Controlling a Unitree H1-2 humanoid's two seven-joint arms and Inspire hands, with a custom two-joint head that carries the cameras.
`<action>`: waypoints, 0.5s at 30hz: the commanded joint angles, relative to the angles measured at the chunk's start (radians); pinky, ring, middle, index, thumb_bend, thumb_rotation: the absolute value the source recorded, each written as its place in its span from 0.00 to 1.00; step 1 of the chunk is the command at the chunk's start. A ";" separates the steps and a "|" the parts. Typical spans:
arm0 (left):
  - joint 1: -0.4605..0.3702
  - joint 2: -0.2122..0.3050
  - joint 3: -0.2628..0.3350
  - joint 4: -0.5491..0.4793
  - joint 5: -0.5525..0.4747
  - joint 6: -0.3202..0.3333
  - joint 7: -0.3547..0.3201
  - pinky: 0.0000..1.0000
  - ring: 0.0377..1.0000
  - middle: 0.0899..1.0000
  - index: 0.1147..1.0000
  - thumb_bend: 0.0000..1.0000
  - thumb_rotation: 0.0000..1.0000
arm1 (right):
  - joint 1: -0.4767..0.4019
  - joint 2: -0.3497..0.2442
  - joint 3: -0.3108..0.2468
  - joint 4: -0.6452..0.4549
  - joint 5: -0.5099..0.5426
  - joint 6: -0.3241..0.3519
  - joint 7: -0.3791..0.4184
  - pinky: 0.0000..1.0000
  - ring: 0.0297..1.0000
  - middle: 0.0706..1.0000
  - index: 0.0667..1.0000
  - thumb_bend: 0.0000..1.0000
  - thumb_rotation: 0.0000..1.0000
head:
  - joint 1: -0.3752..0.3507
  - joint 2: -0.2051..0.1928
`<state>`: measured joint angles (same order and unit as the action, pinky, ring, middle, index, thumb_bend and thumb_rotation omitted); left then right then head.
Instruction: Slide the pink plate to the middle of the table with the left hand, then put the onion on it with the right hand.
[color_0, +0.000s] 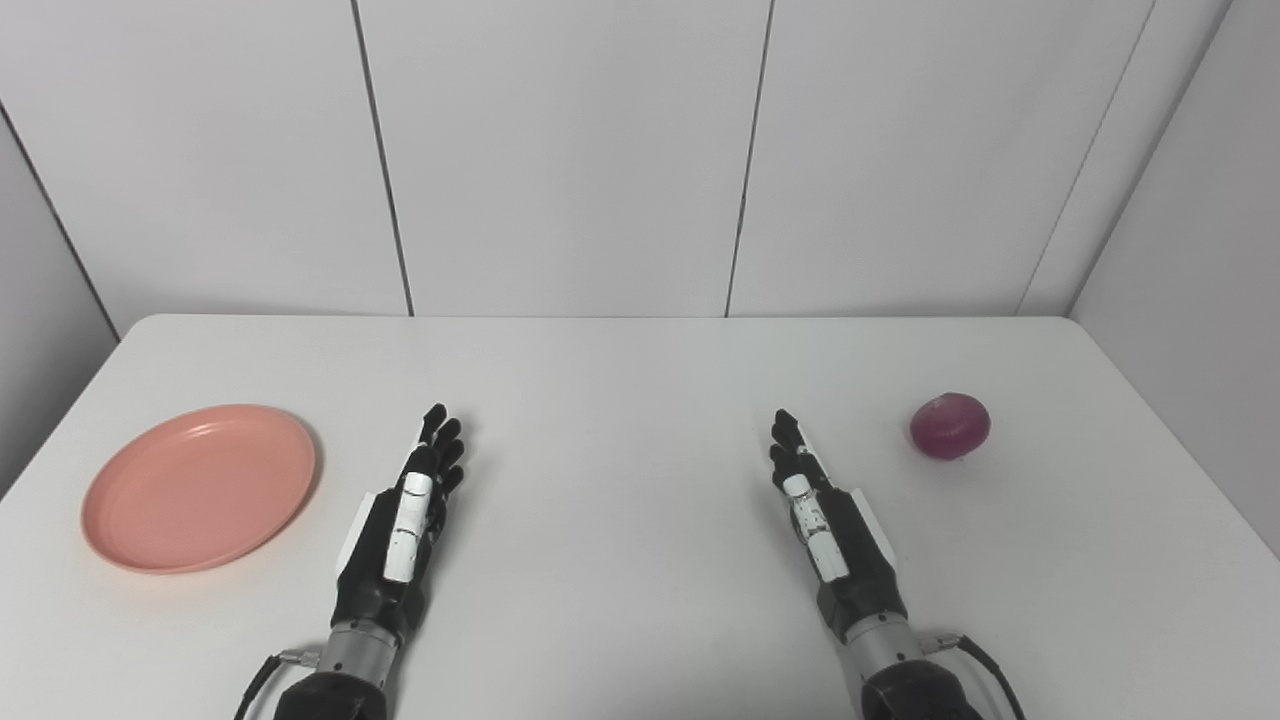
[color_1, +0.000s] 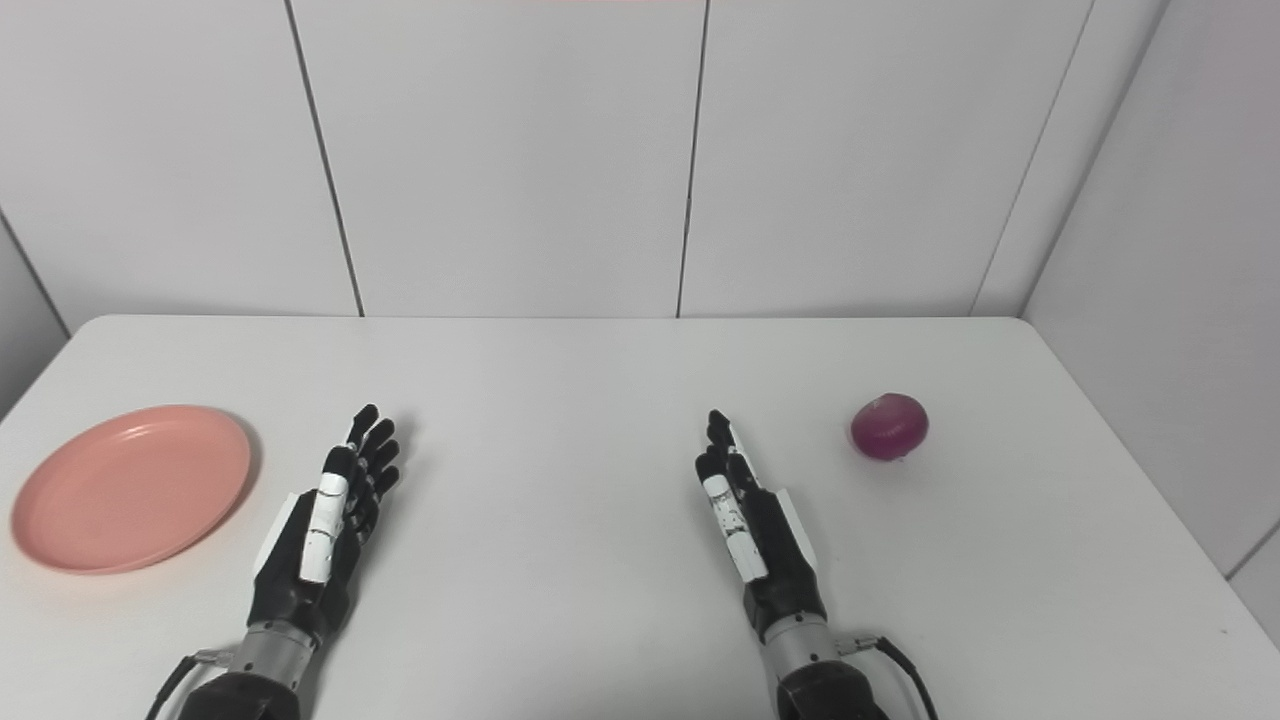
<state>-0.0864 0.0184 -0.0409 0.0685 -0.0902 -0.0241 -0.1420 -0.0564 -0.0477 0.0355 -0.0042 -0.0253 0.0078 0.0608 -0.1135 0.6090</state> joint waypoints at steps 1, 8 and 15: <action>0.016 0.002 -0.002 0.043 -0.008 -0.034 -0.011 1.00 1.00 1.00 1.00 0.73 1.00 | -0.021 -0.001 -0.003 0.008 -0.003 -0.064 -0.007 1.00 1.00 1.00 1.00 0.67 0.94 | 0.001 -0.001; 0.015 0.003 0.000 0.047 -0.010 -0.035 -0.019 1.00 1.00 1.00 1.00 0.74 1.00 | -0.022 0.000 -0.002 0.014 -0.002 -0.069 -0.010 1.00 1.00 1.00 1.00 0.67 0.94 | 0.001 -0.004; 0.016 0.005 -0.002 0.050 -0.014 -0.032 -0.033 1.00 1.00 1.00 1.00 0.75 1.00 | -0.021 -0.002 -0.004 0.011 0.000 -0.066 -0.011 1.00 1.00 1.00 1.00 0.68 0.93 | 0.023 -0.003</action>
<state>-0.0883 0.0186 -0.0406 0.0727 -0.0967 -0.0241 -0.1680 -0.0585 -0.0479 0.0354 -0.0002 -0.0263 -0.0071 0.0535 -0.0906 0.6059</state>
